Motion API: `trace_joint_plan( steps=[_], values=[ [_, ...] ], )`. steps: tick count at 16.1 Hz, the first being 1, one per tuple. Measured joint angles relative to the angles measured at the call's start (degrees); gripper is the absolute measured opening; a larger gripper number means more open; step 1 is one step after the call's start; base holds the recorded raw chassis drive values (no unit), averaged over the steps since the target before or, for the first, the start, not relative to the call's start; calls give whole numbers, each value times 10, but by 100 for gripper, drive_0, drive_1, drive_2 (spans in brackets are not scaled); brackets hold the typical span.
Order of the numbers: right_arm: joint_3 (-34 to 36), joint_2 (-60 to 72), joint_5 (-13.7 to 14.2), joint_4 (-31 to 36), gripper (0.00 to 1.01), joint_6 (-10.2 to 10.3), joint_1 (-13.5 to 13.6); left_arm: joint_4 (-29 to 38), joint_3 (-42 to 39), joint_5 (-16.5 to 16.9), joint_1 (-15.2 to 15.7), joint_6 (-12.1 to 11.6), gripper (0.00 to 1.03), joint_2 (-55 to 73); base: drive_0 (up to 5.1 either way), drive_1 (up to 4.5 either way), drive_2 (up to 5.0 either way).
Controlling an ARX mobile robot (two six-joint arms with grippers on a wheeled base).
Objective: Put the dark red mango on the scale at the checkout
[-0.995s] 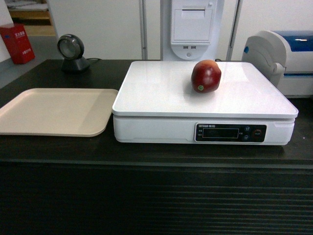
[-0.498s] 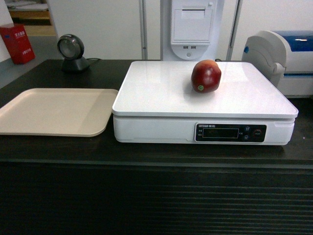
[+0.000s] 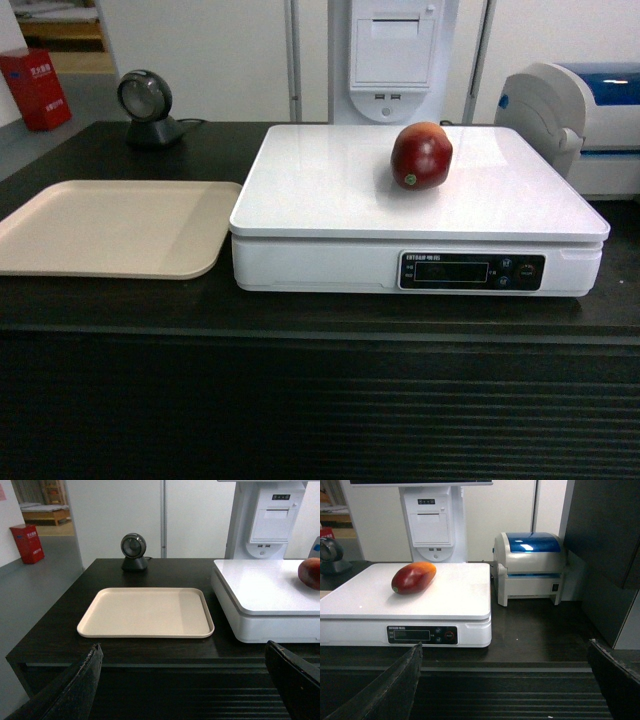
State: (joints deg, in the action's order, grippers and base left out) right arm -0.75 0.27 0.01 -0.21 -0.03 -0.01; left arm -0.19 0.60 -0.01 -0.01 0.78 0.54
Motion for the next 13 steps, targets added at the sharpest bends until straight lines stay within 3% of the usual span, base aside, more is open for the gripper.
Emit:
trace_joint_plan(
  steps=[13],
  values=[
    [0,0,0,0,98,0,0,0,0,0,0,0,98,0,0,0,0]
  ],
)
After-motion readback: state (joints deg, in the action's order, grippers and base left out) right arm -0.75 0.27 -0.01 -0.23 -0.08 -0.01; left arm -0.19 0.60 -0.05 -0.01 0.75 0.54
